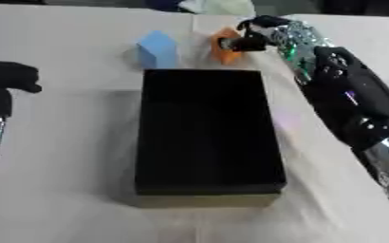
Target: Pick up objects on the table and place them in the box.
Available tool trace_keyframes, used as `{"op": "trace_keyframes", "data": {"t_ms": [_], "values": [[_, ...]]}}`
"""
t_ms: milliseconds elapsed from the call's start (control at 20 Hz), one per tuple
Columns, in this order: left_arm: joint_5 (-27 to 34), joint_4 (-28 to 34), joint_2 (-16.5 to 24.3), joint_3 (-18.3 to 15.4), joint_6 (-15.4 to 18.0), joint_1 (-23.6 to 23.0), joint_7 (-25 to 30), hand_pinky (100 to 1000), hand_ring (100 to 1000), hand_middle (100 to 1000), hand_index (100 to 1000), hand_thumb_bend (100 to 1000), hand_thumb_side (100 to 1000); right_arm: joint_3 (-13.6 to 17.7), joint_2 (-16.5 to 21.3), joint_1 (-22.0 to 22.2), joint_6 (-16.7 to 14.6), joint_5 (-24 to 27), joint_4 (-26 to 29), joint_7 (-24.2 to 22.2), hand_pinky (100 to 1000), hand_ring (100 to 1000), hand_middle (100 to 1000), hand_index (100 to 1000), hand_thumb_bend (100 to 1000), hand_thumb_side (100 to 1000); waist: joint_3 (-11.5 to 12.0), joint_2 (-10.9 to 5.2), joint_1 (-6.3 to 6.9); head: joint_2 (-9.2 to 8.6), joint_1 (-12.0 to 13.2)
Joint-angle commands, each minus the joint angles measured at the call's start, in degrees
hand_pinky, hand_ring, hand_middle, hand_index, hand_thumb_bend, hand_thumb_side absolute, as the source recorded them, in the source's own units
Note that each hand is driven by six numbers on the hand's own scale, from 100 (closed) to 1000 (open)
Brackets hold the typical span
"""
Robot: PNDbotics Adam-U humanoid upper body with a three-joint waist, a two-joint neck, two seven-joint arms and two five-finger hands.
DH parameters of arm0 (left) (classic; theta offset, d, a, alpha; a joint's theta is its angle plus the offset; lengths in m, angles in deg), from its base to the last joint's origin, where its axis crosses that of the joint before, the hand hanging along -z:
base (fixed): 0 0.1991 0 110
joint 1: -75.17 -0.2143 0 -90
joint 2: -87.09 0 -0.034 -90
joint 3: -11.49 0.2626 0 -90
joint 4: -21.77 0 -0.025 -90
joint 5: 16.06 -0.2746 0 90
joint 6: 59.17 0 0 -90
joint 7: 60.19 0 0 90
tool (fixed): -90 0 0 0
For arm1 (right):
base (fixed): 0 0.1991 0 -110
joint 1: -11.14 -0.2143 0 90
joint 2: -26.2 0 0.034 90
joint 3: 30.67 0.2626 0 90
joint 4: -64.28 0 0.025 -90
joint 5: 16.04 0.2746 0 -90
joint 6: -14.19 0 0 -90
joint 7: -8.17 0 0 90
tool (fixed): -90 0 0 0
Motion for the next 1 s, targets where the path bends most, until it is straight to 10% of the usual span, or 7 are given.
{"op": "trace_keyframes", "data": {"t_ms": [50,1000], "values": [[-0.2,0.8,0.5,-0.3,0.1,0.5,0.3,765,627,683,719,100,975,-0.3,1.3,-0.9,0.5,1.3,2.3,0.1,902,908,830,1000,316,1000,-0.1,-1.29,0.17,-0.05,0.0],[-0.2,0.8,0.4,-0.3,0.2,0.5,1.2,767,629,686,719,101,978,-1.2,1.4,-0.7,0.8,-0.5,0.4,-1.2,900,920,849,1000,336,1000,-0.1,-1.37,0.10,-0.07,-0.2]]}}
